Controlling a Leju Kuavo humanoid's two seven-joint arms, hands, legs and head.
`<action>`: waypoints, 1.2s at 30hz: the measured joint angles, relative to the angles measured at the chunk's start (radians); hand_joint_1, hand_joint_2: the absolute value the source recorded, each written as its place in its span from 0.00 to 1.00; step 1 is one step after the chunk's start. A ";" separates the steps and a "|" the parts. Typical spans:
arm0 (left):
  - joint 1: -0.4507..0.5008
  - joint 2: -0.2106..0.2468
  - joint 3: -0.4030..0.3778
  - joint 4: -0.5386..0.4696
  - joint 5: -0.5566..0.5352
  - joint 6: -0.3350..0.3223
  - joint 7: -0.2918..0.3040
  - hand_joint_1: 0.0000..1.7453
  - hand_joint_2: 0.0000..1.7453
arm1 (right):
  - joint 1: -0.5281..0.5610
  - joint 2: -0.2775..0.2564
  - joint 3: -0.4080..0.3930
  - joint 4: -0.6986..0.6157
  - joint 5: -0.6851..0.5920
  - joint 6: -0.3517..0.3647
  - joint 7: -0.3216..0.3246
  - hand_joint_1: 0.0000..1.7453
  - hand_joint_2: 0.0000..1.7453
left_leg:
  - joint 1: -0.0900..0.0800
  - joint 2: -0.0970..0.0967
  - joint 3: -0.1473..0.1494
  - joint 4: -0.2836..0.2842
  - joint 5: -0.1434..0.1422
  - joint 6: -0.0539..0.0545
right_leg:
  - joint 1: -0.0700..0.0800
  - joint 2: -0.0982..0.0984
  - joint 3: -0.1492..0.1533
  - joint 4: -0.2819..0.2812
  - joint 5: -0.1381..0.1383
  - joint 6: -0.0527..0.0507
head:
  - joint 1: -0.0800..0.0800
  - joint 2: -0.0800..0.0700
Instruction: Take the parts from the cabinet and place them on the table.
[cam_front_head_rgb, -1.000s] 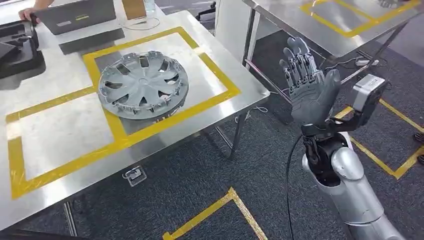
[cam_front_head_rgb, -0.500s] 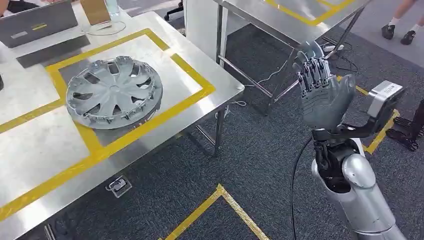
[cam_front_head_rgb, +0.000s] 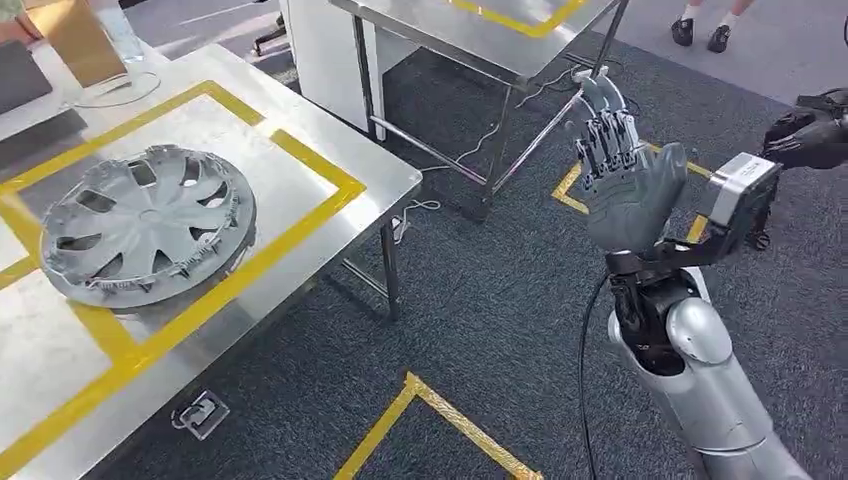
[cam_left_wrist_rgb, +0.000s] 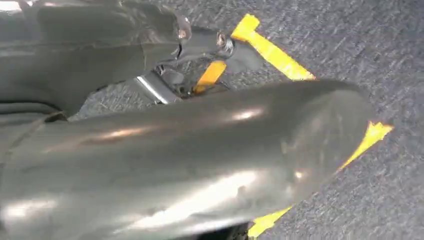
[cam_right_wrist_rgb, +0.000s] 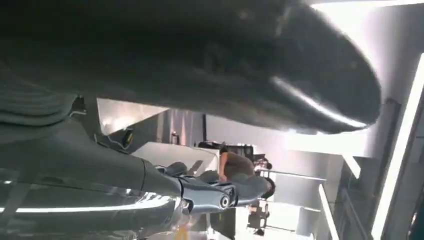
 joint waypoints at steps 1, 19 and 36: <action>0.002 0.000 0.000 0.000 0.000 0.000 0.000 0.00 0.00 | 0.001 -0.001 -0.001 -0.002 0.000 0.000 0.000 0.00 0.00 | -0.005 0.011 0.002 0.000 -0.003 0.006 | -0.006 0.013 0.000 -0.005 0.001 0.007 | 0.003 0.000; -0.007 0.001 0.000 -0.001 0.001 -0.003 -0.003 0.00 0.00 | -0.007 -0.009 -0.013 -0.009 0.000 0.003 0.005 0.00 0.00 | -0.008 0.175 0.065 -0.027 -0.050 -0.016 | 0.000 -0.112 -0.011 -0.021 0.030 -0.014 | 0.050 0.000; -0.001 0.005 0.000 0.000 0.001 -0.003 -0.003 0.00 0.00 | -0.005 -0.010 -0.019 -0.018 0.000 0.003 0.006 0.00 0.00 | 0.001 0.060 0.021 -0.032 0.005 0.024 | 0.008 -0.030 -0.009 0.016 -0.019 0.014 | 0.012 0.000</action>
